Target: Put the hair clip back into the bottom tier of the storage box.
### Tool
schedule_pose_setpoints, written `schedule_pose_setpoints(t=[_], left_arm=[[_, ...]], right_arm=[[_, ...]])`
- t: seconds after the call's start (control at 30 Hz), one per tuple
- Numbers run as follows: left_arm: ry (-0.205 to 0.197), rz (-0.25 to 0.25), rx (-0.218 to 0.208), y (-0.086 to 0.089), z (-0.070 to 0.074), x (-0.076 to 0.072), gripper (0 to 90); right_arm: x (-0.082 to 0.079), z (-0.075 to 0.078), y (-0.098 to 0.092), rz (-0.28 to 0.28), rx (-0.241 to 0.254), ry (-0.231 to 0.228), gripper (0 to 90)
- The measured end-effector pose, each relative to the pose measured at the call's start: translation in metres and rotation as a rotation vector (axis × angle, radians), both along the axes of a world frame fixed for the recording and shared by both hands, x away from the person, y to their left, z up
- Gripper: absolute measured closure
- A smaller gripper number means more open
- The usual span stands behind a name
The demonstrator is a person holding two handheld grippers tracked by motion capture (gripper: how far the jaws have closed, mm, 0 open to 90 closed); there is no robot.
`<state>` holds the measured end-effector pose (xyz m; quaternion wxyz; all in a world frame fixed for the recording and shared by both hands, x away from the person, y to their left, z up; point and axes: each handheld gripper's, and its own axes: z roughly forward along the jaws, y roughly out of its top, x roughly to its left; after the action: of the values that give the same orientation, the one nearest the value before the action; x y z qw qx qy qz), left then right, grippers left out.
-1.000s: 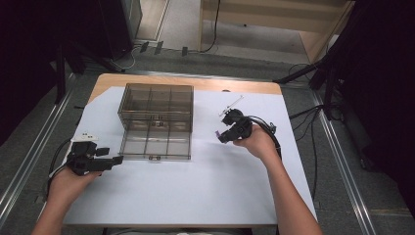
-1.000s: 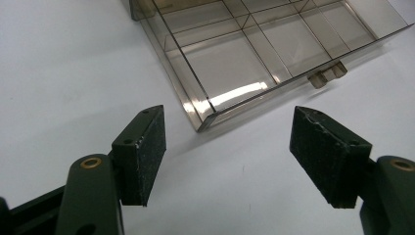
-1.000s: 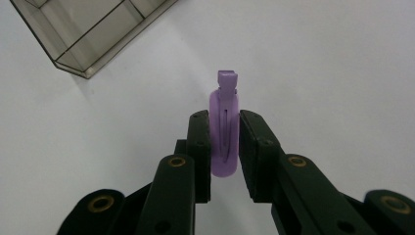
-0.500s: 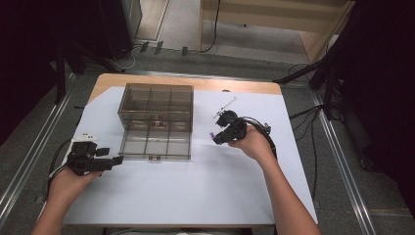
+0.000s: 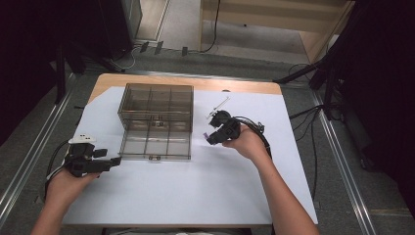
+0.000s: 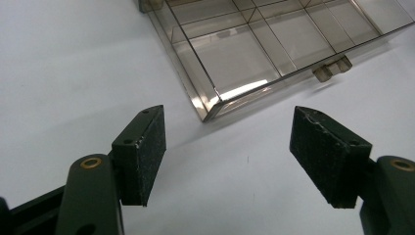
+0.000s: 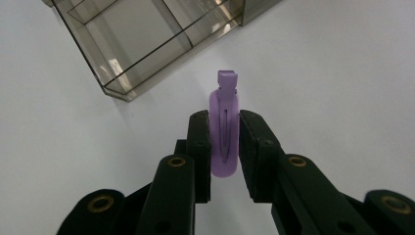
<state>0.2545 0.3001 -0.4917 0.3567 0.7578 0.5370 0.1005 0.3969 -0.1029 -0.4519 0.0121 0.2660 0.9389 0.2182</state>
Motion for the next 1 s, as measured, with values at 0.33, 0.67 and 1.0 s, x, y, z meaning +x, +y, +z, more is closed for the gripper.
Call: schedule_pose_setpoints(t=[0.33,0.67,1.0], left_arm=[[0.004,0.010,-0.004,0.001,-0.001,-0.001,30.7],[0.004,0.012,0.002,0.004,-0.001,-0.005,30.7],[-0.002,0.018,0.000,0.002,0.000,-0.007,30.8]], right_arm=[[0.000,0.001,0.010,0.020,0.007,-0.003,77.5],[-0.001,0.000,0.019,0.038,0.018,-0.007,77.6],[-0.004,0.001,0.029,0.046,0.027,-0.016,77.5]])
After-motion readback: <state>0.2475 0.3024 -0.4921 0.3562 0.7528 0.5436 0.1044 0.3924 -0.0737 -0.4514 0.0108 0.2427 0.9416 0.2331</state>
